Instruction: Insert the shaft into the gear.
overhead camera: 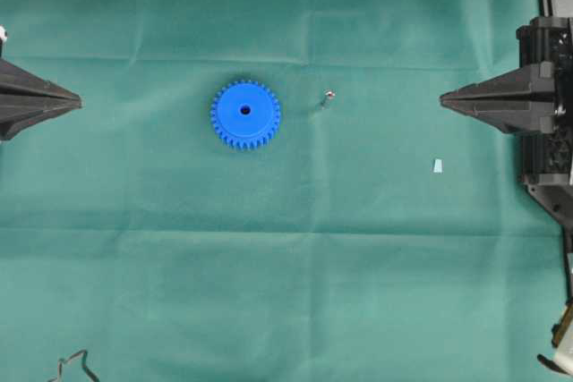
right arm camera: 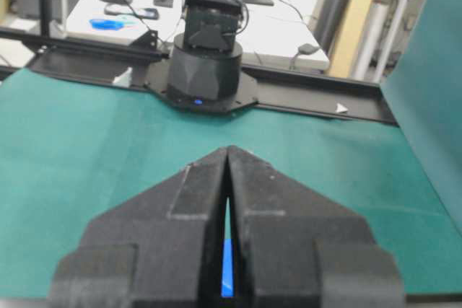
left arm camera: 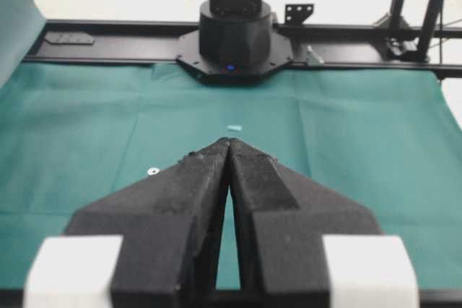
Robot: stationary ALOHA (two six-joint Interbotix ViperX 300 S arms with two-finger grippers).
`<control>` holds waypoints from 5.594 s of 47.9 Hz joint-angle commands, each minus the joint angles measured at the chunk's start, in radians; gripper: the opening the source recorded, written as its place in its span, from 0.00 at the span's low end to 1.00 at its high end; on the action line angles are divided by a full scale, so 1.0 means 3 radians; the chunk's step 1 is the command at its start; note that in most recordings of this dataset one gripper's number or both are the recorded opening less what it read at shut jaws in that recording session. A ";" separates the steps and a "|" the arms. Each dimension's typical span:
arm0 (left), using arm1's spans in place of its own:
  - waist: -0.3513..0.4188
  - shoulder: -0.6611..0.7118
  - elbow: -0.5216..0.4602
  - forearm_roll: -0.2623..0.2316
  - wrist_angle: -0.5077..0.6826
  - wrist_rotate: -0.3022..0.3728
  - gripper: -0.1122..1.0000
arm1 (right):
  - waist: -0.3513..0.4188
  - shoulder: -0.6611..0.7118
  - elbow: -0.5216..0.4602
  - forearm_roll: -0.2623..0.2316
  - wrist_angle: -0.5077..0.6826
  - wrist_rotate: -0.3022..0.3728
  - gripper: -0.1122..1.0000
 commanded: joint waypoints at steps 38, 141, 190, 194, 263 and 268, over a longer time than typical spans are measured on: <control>0.0000 0.0020 -0.0169 0.0056 0.0235 -0.0020 0.10 | -0.0404 0.0598 -0.0455 0.0005 0.0317 -0.0015 0.16; 0.0000 0.0031 -0.0169 0.0056 0.0276 -0.0020 0.10 | -0.0731 0.3094 -0.0716 0.0240 -0.0143 -0.0010 0.26; 0.0000 0.0026 -0.0169 0.0056 0.0286 -0.0031 0.10 | -0.0629 0.2521 -0.1324 0.0240 0.0808 -0.0031 0.26; 0.0000 0.0026 -0.0169 0.0056 0.0286 -0.0031 0.10 | -0.0593 0.2674 -0.1498 0.0240 0.0828 -0.0041 0.26; -0.0036 0.0026 -0.0169 0.0056 0.0286 -0.0036 0.10 | -0.0445 0.3784 -0.2086 0.0240 0.0614 -0.0031 0.26; -0.0036 0.0026 -0.0169 0.0056 0.0286 -0.0036 0.10 | -0.0450 0.3784 -0.2086 0.0240 0.0614 -0.0031 0.26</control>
